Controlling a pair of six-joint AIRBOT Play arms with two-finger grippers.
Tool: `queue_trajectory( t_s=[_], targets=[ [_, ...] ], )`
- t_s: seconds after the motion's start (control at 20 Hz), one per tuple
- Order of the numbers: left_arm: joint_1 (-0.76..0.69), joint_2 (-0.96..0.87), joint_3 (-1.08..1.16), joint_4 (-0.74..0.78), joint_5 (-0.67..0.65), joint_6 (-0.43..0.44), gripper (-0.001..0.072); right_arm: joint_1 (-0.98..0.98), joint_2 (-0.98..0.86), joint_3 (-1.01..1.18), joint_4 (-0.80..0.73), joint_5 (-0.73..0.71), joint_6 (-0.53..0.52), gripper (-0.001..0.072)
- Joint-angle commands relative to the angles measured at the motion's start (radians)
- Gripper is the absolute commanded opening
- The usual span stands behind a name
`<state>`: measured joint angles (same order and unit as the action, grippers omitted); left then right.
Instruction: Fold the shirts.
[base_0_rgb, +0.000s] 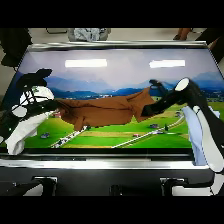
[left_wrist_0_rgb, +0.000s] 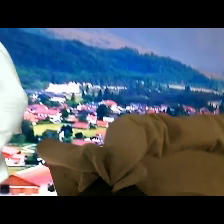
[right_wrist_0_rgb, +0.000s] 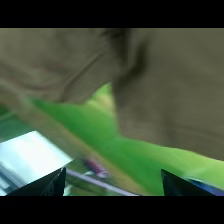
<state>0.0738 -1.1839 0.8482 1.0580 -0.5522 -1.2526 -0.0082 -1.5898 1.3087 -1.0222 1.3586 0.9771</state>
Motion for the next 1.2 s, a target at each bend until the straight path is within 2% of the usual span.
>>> queue_trajectory(
  t_s=[0.0, 0.3, 0.5, 0.6, 0.65, 0.7, 0.75, 0.95, 1.15],
  targets=[
    [0.0, -0.002, 0.001, 0.007, -0.066, 0.042, 0.0029, 0.071, 0.003, -0.157, 0.171, -0.077, -0.017, 0.0713],
    [0.0, -0.002, 0.001, 0.008, -0.077, 0.042, 0.0029, 0.204, -0.036, -0.189, 0.233, -0.296, 0.122, 0.0718],
    [0.0, -0.002, 0.001, 0.008, -0.081, 0.042, 0.0029, 0.278, -0.089, -0.189, 0.38, -0.439, 0.13, 0.0712],
    [0.0, -0.002, 0.001, 0.008, -0.081, 0.042, 0.0029, 0.309, -0.09, -0.189, 0.389, -0.53, 0.147, 0.0694],
    [0.0, -0.002, 0.001, 0.008, -0.08, 0.042, 0.0029, 0.321, -0.09, -0.189, 0.384, -0.566, 0.158, 0.0559],
    [0.0, -0.002, 0.001, 0.008, -0.081, 0.042, 0.0029, 0.321, -0.09, -0.188, 0.387, -0.565, 0.165, 0.0214],
    [0.0, -0.001, 0.002, 0.008, -0.081, 0.042, 0.0029, 0.317, -0.085, -0.185, 0.387, -0.537, 0.175, 0.0046],
    [0.013, 0.051, 0.067, 0.008, -0.116, 0.042, 0.0029, 0.241, 0.058, -0.171, 0.31, -0.466, 0.019, 0.0041],
    [0.041, 0.207, 0.3, 0.007, -0.212, 0.008, 0.0028, 0.053, 0.349, 0.006, 0.079, -0.319, -0.121, 0.0041]
  ],
)
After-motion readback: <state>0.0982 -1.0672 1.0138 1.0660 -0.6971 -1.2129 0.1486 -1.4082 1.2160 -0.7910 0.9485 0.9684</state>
